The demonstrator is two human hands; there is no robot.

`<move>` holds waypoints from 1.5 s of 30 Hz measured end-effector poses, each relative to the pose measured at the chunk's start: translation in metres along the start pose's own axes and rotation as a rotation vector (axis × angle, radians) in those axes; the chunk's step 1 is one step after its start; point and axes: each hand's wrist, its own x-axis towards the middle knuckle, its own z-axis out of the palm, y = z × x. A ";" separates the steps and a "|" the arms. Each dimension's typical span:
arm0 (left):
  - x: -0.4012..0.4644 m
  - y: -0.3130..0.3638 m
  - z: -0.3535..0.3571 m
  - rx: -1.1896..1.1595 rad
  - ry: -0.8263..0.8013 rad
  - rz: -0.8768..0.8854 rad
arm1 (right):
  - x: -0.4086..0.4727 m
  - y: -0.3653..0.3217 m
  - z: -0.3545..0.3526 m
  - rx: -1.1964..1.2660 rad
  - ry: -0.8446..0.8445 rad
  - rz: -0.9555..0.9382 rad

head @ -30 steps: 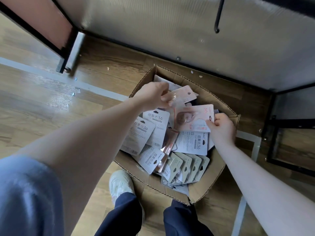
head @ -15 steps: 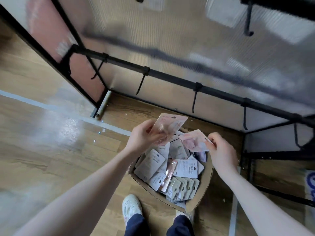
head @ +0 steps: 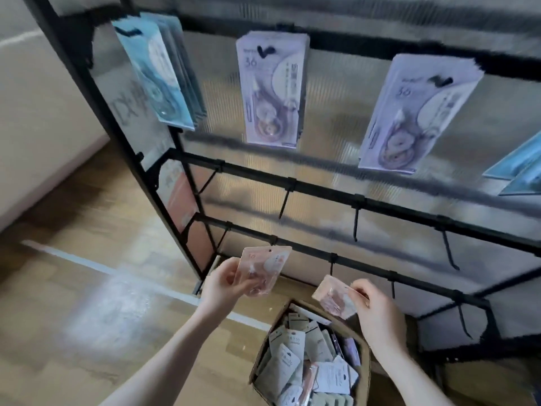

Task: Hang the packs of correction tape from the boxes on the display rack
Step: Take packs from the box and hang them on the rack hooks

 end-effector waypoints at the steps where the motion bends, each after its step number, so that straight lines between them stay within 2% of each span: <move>1: -0.003 0.009 -0.007 -0.014 0.024 0.008 | 0.002 -0.009 -0.005 -0.004 0.002 -0.025; 7: -0.033 0.056 -0.048 -0.115 0.113 -0.010 | 0.010 -0.064 -0.036 0.004 0.071 -0.186; 10: -0.041 0.070 -0.069 -0.149 0.158 -0.012 | 0.013 -0.090 -0.046 -0.006 0.045 -0.231; 18: -0.010 0.060 -0.123 -0.155 0.169 0.023 | 0.028 -0.143 -0.015 -0.020 0.042 -0.337; 22: 0.029 0.035 -0.150 -0.150 0.097 0.021 | 0.035 -0.169 0.021 -0.055 0.053 -0.303; 26: 0.067 0.021 -0.181 -0.153 -0.013 0.037 | 0.041 -0.193 0.055 -0.089 0.048 -0.156; 33: 0.107 0.024 -0.207 -0.151 -0.125 0.027 | 0.050 -0.230 0.076 -0.092 -0.012 -0.008; 37: 0.116 0.027 -0.203 -0.168 -0.155 0.017 | 0.057 -0.235 0.069 -0.140 -0.038 0.001; 45: 0.126 0.031 -0.193 -0.155 -0.168 -0.007 | 0.073 -0.233 0.059 -0.155 0.016 -0.045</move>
